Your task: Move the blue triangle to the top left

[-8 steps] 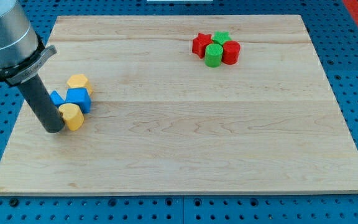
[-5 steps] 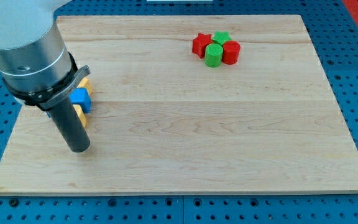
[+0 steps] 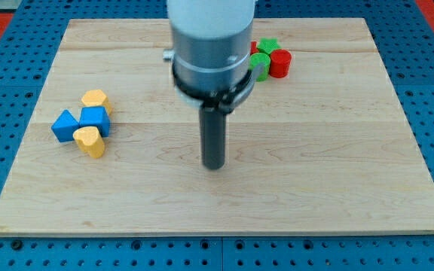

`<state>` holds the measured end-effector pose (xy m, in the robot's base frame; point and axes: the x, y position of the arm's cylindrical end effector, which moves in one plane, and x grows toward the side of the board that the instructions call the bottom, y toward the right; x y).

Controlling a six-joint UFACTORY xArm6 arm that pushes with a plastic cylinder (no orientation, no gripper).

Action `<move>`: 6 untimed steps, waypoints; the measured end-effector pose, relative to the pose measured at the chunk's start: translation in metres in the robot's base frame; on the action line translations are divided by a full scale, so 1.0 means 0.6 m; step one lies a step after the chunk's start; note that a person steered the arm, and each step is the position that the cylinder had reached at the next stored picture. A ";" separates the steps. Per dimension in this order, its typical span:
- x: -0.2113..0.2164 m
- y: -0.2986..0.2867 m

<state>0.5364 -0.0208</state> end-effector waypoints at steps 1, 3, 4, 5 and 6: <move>0.068 -0.117; 0.019 -0.334; -0.053 -0.344; -0.118 -0.365; -0.181 -0.387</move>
<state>0.4278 -0.2529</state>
